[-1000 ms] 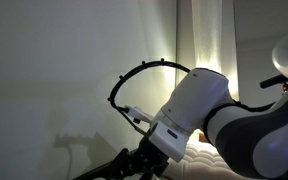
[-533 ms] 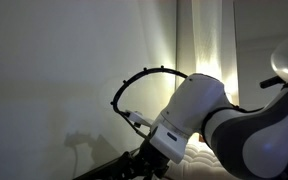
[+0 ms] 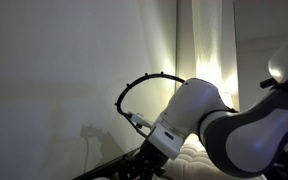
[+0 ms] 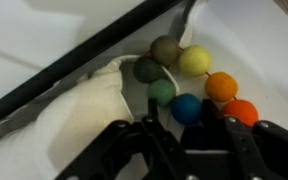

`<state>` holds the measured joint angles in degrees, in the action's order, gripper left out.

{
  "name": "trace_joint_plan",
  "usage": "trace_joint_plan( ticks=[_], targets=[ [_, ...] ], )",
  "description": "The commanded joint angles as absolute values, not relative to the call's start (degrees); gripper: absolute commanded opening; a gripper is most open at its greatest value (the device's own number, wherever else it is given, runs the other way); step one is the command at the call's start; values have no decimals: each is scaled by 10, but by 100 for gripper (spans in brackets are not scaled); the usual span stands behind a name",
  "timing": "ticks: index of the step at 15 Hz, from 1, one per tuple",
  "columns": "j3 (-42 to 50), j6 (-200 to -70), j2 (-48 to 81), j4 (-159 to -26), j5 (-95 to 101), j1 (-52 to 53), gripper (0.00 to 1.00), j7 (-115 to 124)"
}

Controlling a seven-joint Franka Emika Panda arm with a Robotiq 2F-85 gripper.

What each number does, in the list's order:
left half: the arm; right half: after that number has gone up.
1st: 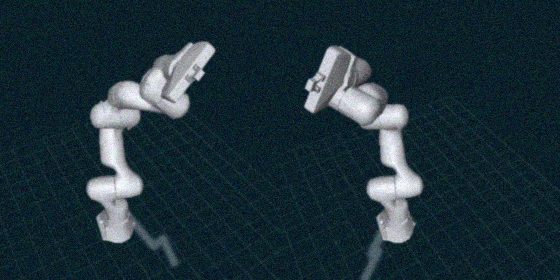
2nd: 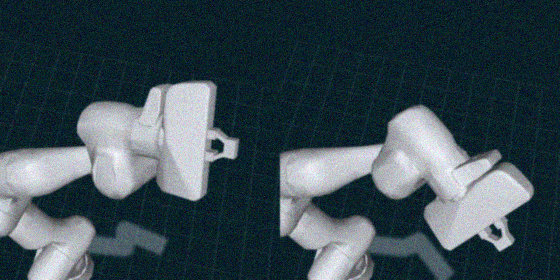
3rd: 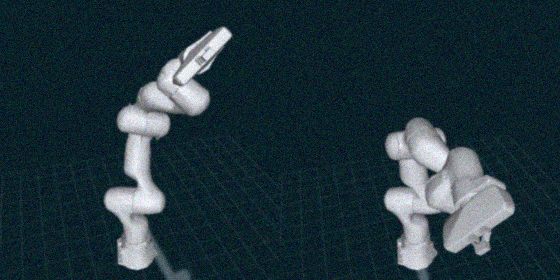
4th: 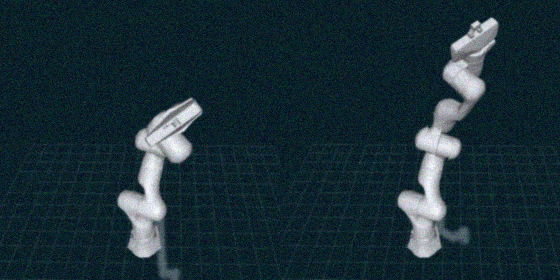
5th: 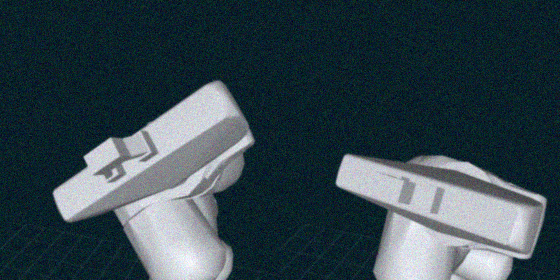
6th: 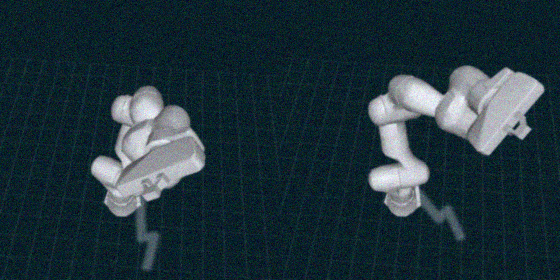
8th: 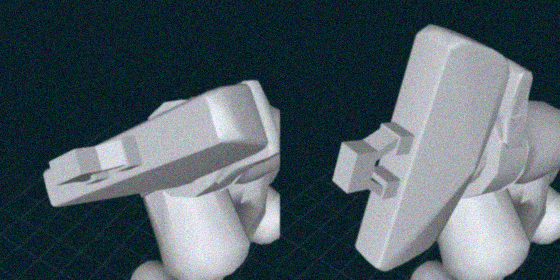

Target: Put the colorful object in between the two cushions.

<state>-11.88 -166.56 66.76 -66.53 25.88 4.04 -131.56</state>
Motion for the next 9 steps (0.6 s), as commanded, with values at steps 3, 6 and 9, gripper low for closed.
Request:
trace_joint_plan(
  ticks=[3, 6, 9],
  targets=[
    [-113, -1639, 686, -630, 232, 46, 4, -1337],
    [-109, -1638, 685, -629, 231, 49, 5, -1334],
    [-94, -1653, 672, -641, 239, 61, 5, -1325]
  ],
)
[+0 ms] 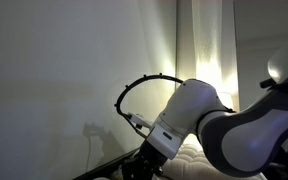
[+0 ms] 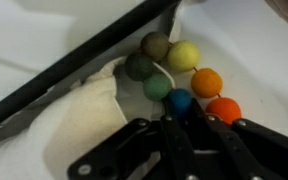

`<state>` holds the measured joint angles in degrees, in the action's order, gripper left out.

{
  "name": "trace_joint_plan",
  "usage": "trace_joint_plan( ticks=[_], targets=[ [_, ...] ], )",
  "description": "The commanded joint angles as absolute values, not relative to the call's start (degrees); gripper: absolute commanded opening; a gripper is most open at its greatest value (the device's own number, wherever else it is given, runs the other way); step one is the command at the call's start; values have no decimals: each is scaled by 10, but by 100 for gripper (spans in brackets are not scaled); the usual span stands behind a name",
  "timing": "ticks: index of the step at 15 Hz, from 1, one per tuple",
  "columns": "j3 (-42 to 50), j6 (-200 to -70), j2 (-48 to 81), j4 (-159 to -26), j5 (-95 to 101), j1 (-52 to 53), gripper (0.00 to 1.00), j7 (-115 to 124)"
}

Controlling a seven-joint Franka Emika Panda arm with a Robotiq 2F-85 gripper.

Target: Put the colorful object in between the two cushions.

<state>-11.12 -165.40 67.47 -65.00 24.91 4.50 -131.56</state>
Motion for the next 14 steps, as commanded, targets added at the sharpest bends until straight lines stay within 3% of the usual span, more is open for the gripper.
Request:
trace_joint_plan(
  ticks=[1, 14],
  targets=[
    [-83, -1663, 666, -648, 244, 70, 5, -1316],
    [153, -1814, 598, -703, 320, 252, 5, -1113]
  ],
)
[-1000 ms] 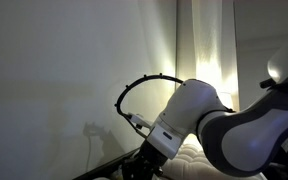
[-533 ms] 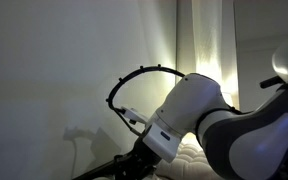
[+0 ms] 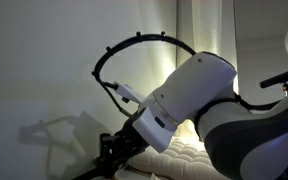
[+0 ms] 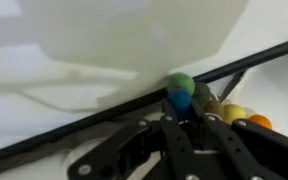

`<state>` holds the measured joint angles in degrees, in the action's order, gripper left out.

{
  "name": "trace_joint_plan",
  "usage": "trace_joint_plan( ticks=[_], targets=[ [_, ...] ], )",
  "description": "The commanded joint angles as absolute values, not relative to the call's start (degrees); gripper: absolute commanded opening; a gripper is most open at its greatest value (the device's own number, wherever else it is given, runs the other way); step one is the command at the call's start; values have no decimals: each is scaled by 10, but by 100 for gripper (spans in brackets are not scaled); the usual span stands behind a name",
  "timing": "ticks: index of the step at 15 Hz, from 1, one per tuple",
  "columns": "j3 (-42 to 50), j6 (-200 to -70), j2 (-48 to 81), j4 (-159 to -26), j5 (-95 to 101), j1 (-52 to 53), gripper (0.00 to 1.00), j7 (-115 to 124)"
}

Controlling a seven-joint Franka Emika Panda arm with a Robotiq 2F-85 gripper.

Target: Put the colorful object in between the two cushions.

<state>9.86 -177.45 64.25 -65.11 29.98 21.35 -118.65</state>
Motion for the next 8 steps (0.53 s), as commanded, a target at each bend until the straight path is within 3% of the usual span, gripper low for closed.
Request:
trace_joint_plan(
  ticks=[1, 6, 8],
  targets=[
    [188, -1834, 588, -722, 308, 277, 5, -1095],
    [360, -1952, 544, -841, 275, 404, 5, -979],
    [386, -1986, 527, -894, 269, 434, 5, -960]
  ],
)
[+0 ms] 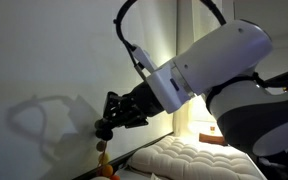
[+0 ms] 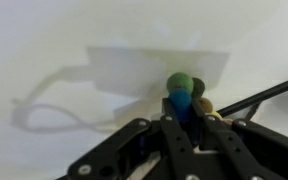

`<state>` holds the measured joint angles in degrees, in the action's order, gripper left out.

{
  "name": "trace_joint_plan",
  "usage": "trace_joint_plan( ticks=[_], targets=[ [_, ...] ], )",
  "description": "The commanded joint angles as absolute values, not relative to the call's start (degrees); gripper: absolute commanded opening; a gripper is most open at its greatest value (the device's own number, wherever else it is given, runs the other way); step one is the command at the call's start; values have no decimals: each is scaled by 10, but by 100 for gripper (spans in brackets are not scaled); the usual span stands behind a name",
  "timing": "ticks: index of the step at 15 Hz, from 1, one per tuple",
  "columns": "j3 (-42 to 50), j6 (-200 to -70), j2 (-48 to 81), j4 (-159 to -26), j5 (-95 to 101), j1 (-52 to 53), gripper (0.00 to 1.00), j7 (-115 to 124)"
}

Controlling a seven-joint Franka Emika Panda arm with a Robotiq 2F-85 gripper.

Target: Put the colorful object in between the two cushions.

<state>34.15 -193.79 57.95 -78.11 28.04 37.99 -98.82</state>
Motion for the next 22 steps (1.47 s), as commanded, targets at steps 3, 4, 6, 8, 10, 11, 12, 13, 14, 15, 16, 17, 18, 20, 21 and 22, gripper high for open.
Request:
trace_joint_plan(
  ticks=[3, 4, 6, 8, 10, 11, 12, 13, 14, 15, 16, 17, 18, 20, 21, 22],
  targets=[
    [388, -1974, 554, -861, 267, 427, 19, -961],
    [394, -1977, 549, -877, 263, 436, 19, -960],
    [396, -1977, 543, -891, 261, 441, 19, -960],
    [396, -1977, 541, -894, 261, 441, 5, -960],
    [401, -1975, 542, -904, 271, 456, 5, -972],
    [401, -1992, 534, -920, 279, 459, 5, -977],
    [406, -1995, 534, -920, 277, 464, 5, -979],
    [398, -1991, 527, -917, 280, 459, 5, -982],
    [393, -1989, 517, -916, 278, 455, 5, -989],
    [391, -1988, 510, -914, 278, 453, 5, -989],
    [388, -1987, 501, -911, 278, 449, 5, -990],
    [395, -1989, 496, -910, 269, 452, 5, -993],
    [391, -1988, 485, -908, 265, 446, 5, -993],
    [393, -1988, 463, -907, 254, 439, 5, -989],
    [403, -1987, 457, -909, 240, 441, 5, -985],
    [417, -1987, 452, -908, 220, 443, 5, -981]
  ],
)
